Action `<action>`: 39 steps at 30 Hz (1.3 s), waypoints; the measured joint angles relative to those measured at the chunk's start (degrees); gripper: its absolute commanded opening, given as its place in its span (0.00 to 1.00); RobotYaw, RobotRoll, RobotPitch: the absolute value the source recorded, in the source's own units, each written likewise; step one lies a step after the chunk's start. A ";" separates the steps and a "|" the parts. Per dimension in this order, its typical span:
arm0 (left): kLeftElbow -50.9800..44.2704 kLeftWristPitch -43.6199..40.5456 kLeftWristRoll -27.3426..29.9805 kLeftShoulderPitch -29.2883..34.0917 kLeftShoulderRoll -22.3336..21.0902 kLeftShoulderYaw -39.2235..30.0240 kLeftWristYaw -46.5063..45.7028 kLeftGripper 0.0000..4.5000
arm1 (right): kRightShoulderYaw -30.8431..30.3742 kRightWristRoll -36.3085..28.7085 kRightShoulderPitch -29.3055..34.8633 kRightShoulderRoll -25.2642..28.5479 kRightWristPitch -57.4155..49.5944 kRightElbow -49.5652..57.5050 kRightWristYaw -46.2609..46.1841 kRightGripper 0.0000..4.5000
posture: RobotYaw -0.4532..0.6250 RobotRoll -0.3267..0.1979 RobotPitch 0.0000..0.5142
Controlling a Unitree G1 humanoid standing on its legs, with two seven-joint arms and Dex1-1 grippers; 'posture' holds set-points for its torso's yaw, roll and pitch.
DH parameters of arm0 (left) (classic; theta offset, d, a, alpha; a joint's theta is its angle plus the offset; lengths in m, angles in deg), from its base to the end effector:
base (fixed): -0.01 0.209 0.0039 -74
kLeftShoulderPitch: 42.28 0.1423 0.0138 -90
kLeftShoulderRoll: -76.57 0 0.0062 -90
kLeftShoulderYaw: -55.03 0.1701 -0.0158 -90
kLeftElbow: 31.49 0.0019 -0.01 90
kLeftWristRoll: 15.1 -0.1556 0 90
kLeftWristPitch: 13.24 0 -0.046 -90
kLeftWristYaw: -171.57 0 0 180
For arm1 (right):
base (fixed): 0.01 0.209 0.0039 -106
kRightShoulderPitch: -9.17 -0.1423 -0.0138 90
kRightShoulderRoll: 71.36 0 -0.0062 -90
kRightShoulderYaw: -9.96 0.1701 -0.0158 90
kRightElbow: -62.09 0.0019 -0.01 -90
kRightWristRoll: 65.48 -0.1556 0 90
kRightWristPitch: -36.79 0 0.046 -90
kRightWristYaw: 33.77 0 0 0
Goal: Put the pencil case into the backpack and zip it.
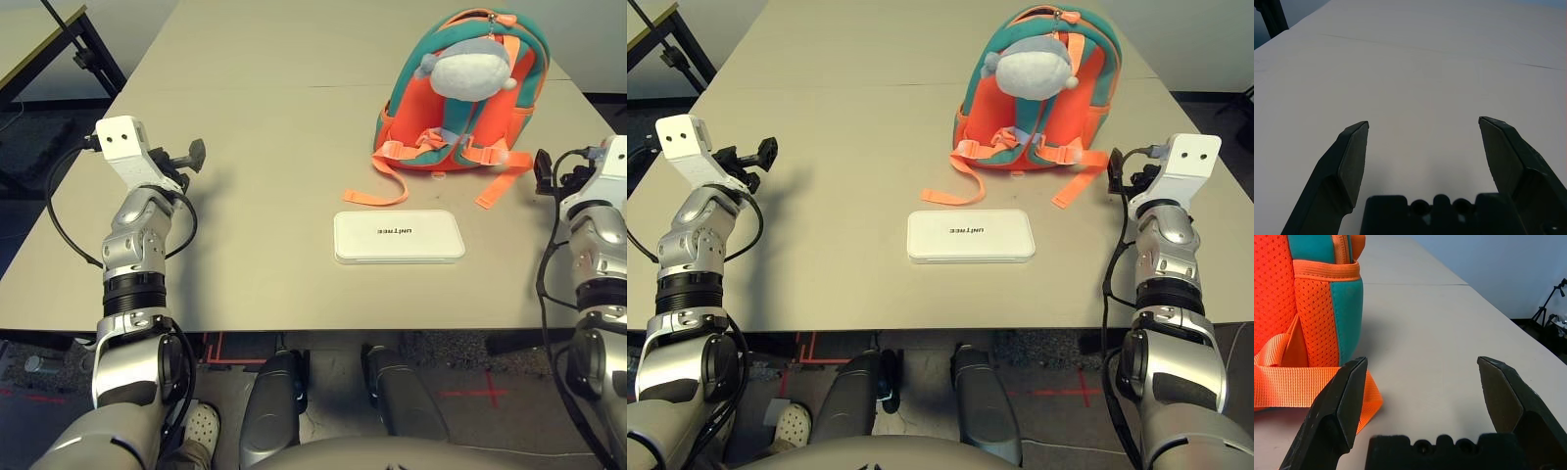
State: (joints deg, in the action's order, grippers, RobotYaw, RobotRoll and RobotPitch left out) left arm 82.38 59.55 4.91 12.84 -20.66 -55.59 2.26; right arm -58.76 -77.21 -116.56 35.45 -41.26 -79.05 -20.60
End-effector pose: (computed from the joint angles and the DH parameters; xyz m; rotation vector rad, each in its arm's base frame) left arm 0.3069 0.2706 0.1582 -0.1747 -0.0368 0.0801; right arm 0.2900 -0.3319 0.1223 -0.0939 -0.1019 -0.2691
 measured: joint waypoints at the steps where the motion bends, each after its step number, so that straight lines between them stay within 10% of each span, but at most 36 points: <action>1: 0.00 0.00 0.00 0.00 0.00 -0.07 0.00 1.00 | 0.00 0.00 0.00 0.01 0.07 -0.02 0.00 0.99 | 0.35 0.62 0.30; 10: 1.25 -1.77 0.80 -0.74 -0.07 -0.16 1.76 1.00 | 0.00 -0.01 -0.17 0.11 0.73 -0.59 -0.05 0.99 | 0.33 0.62 0.31; 28: -21.18 -56.25 27.72 0.05 -3.94 6.46 20.23 1.00 | -7.48 -6.28 18.42 6.85 -20.51 39.32 28.04 0.99 | 0.26 0.62 0.33; 39: -11.29 -64.45 30.46 -0.70 -2.36 7.34 24.29 1.00 | -9.26 -4.96 19.43 7.34 -22.13 42.14 30.12 0.99 | 0.26 0.62 0.32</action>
State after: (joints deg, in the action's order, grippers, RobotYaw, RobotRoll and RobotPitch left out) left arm 71.09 -4.89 35.37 12.14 -23.02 -48.25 26.55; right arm -68.02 -82.17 -97.13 42.79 -63.39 -36.91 9.51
